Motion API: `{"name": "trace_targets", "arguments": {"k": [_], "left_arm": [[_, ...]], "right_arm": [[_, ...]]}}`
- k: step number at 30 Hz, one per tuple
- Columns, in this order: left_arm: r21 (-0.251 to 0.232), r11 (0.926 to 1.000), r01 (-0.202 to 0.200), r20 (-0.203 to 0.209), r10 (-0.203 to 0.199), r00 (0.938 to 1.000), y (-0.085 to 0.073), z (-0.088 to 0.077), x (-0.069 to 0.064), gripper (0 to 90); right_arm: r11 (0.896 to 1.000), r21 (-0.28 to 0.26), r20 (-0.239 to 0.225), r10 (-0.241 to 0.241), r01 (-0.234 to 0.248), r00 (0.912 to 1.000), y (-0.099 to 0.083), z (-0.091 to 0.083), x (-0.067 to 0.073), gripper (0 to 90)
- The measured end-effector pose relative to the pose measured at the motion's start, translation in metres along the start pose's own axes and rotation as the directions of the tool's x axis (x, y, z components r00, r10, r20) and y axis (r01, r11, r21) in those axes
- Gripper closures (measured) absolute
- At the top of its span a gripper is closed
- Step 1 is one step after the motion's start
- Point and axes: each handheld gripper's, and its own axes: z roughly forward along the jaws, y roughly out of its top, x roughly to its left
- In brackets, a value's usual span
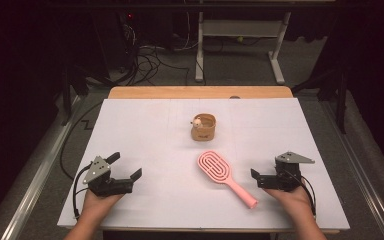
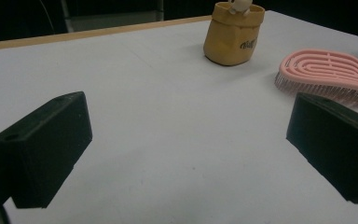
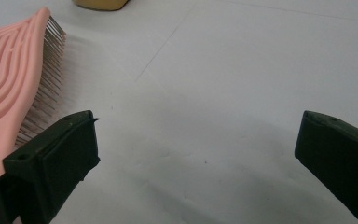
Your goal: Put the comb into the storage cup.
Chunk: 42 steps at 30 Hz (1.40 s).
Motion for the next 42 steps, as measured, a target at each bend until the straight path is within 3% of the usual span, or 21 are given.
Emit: {"name": "trace_targets", "arguments": {"k": [10,17,32,42], "left_arm": [[-0.009,1.0,0.003,0.016,-0.003,0.9999,0.0,0.001,0.003,1.1],[-0.016,0.9998,0.014,0.023,-0.014,0.9996,0.0,0.001,0.004,1.1],[-0.02,0.9998,0.009,0.011,-0.009,0.9999,-0.002,0.001,0.003,1.0],[-0.03,0.9995,-0.004,0.005,0.004,1.0,-0.001,0.001,0.002,0.6]], "right_arm": [[0.995,0.094,0.028,0.007,-0.01,0.9996,0.002,0.012,0.001,0.3],[0.992,0.122,0.032,-0.033,0.029,0.9989,0.001,0.014,0.007,0.3],[0.992,0.113,0.011,-0.058,0.057,0.9982,0.002,0.01,0.009,0.3],[0.991,0.098,0.005,-0.096,0.095,0.9954,0.015,-0.001,0.02,0.3]]}}
